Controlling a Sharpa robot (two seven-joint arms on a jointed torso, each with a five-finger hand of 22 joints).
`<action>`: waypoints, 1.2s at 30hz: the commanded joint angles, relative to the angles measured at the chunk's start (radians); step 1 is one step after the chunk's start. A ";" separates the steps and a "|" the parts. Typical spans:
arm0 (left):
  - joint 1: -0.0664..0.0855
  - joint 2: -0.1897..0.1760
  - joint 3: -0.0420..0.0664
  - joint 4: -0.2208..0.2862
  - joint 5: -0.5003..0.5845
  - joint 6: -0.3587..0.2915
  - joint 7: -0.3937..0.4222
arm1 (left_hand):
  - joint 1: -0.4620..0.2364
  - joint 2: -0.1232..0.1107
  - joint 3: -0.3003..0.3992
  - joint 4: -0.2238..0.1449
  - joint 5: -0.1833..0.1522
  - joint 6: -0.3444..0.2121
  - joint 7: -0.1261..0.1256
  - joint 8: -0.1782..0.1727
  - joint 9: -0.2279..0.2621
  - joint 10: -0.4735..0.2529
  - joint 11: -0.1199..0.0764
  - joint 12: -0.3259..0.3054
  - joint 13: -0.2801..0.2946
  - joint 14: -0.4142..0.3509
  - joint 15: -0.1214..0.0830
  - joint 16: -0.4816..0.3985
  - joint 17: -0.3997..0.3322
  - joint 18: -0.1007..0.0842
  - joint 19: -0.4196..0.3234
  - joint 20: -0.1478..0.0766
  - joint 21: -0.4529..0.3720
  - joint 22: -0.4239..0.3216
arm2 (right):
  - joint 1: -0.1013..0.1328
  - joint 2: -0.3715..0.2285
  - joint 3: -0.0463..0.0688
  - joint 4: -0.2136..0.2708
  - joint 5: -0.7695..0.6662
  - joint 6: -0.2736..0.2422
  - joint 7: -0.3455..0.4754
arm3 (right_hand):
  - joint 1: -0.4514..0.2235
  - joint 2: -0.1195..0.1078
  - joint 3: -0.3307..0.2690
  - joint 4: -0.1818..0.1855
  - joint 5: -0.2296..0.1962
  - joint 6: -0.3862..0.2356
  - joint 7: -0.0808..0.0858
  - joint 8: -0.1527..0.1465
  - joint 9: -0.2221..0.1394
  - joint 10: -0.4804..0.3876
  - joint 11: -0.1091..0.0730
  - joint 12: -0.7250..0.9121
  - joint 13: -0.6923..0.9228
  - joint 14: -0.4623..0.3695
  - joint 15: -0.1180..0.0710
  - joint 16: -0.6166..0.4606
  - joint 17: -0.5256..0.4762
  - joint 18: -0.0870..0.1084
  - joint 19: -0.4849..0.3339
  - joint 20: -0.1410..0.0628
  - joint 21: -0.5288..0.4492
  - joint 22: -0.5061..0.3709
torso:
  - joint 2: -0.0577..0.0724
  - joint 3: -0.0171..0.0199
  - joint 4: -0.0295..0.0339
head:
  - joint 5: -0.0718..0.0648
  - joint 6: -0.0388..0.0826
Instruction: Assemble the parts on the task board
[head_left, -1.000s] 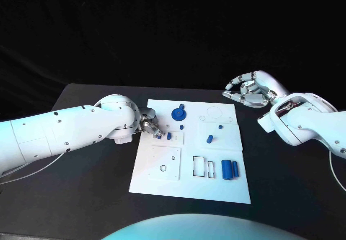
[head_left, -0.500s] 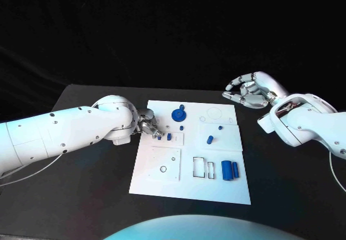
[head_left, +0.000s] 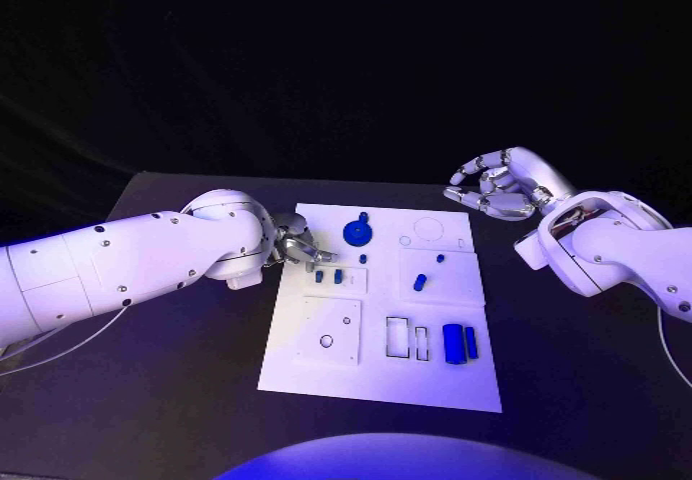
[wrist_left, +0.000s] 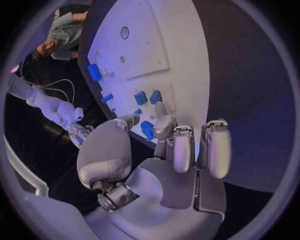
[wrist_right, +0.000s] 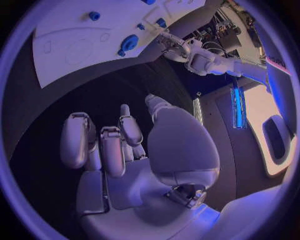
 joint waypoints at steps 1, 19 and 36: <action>0.000 0.003 0.002 -0.003 0.056 -0.088 0.041 | -0.004 0.004 -0.012 0.000 -0.003 -0.009 0.004 0.001 -0.003 -0.017 0.002 -0.015 -0.019 0.104 -0.005 0.004 0.263 -0.007 0.042 -0.007 -0.016 0.129 | -0.001 0.001 0.000 0.000 -0.008 0.003 0.009 | -0.011 0.003 -0.008 0.000 0.005 -0.002 -0.005 0.005 0.002 -0.005 0.001 -0.004 -0.001 0.073 -0.008 -0.004 0.130 0.010 -0.005 0.001 -0.004 0.074 | 0.001 0.0000 -0.0005 | -0.004 0.005; -0.029 0.084 -0.027 -0.044 -0.293 -0.439 0.599 | 0.590 -0.061 0.110 -0.187 -0.001 -0.267 0.169 -0.262 -0.231 -0.563 0.169 -0.596 -0.597 -0.388 0.146 -0.489 -0.481 0.145 -0.435 0.123 -0.664 -0.641 | -0.004 0.004 0.000 0.001 -0.004 0.003 0.019 | 0.005 0.009 -0.004 -0.006 0.011 -0.008 -0.004 0.008 0.002 -0.032 0.000 -0.035 -0.031 0.067 -0.009 -0.018 0.106 0.017 -0.022 0.001 -0.039 0.055 | 0.000 0.0003 -0.0007 | -0.028 0.025; -0.039 0.161 -0.037 -0.098 -0.572 -0.254 0.480 | 0.629 -0.074 0.052 -0.181 -0.002 -0.118 0.143 -0.403 -0.347 -0.526 0.168 -0.728 -0.746 -0.199 0.142 -0.258 -0.350 0.109 -0.288 0.127 -0.448 -0.412 | -0.008 0.009 0.000 0.001 -0.003 0.004 0.019 | 0.006 0.009 -0.003 -0.006 0.012 -0.008 -0.004 0.008 0.002 -0.034 0.000 -0.038 -0.033 0.066 -0.009 -0.019 0.104 0.018 -0.023 0.001 -0.041 0.054 | 0.001 0.0003 -0.0011 | -0.030 0.026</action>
